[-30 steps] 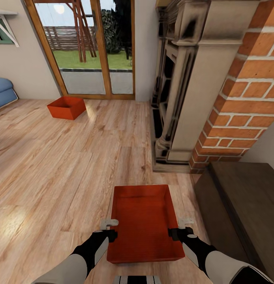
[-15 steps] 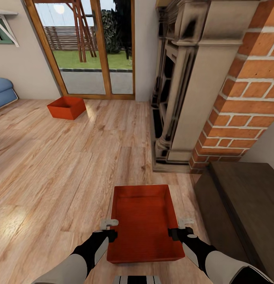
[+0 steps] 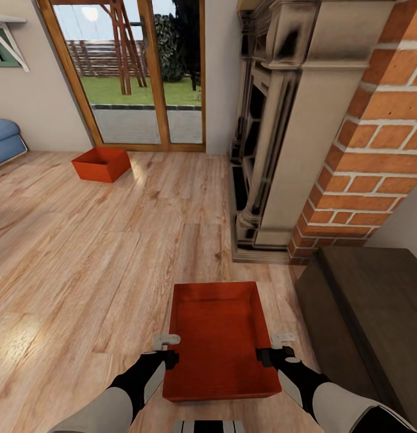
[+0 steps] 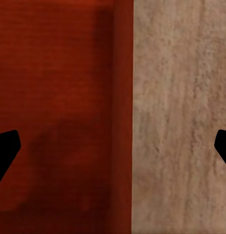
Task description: Move the two storage containers from the living room to the garage. In the garage, place one container on the floor and stack the other container on top of it (either order is fine).
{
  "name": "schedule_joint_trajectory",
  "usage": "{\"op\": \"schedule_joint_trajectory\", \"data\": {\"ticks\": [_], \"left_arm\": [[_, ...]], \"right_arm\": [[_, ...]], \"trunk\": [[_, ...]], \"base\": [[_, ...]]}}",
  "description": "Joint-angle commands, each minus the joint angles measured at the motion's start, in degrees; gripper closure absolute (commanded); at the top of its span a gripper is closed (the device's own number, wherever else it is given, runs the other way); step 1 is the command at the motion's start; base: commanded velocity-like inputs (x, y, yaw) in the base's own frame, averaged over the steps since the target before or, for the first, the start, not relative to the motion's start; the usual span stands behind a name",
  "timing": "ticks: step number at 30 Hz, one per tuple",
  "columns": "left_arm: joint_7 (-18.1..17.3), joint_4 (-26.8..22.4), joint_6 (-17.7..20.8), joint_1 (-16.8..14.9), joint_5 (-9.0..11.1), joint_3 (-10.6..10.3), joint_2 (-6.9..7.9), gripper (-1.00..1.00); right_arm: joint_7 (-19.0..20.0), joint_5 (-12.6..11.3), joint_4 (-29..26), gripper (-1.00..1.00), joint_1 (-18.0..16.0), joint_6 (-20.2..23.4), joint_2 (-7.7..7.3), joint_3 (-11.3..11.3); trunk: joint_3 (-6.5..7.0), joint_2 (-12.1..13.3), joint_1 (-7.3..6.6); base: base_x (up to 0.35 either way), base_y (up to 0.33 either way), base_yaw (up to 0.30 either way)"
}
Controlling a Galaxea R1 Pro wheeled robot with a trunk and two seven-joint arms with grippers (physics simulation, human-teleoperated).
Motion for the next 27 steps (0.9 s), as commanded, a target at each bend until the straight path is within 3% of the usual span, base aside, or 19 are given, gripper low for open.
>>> {"op": "schedule_joint_trajectory", "data": {"ticks": [1, 17, 27], "left_arm": [[0.2, -0.1, 0.3, 0.0, 0.3, 0.0, -0.05, -1.00], [0.0, 0.0, 0.3, 0.0, 0.4, 0.0, -0.42, -1.00], [0.0, 0.0, 0.3, 0.0, 0.4, 0.0, -0.41, -1.00]], "right_arm": [[-0.2, -0.5, 0.0, -1.00, 0.0, -0.1, -0.03, 0.5], [-0.2, -0.6, 0.0, -1.00, 0.0, -0.1, -0.03, 0.5], [-0.2, -0.6, 0.0, -1.00, 0.0, -0.1, -0.03, 0.5]], "trunk": [[-0.04, 0.0, -0.01], [-0.04, 0.0, -0.01], [-1.84, -4.0, 2.19]], "base": [[0.000, 0.000, 0.000], [0.000, 0.000, 0.000], [0.000, 0.000, 0.000]]}}
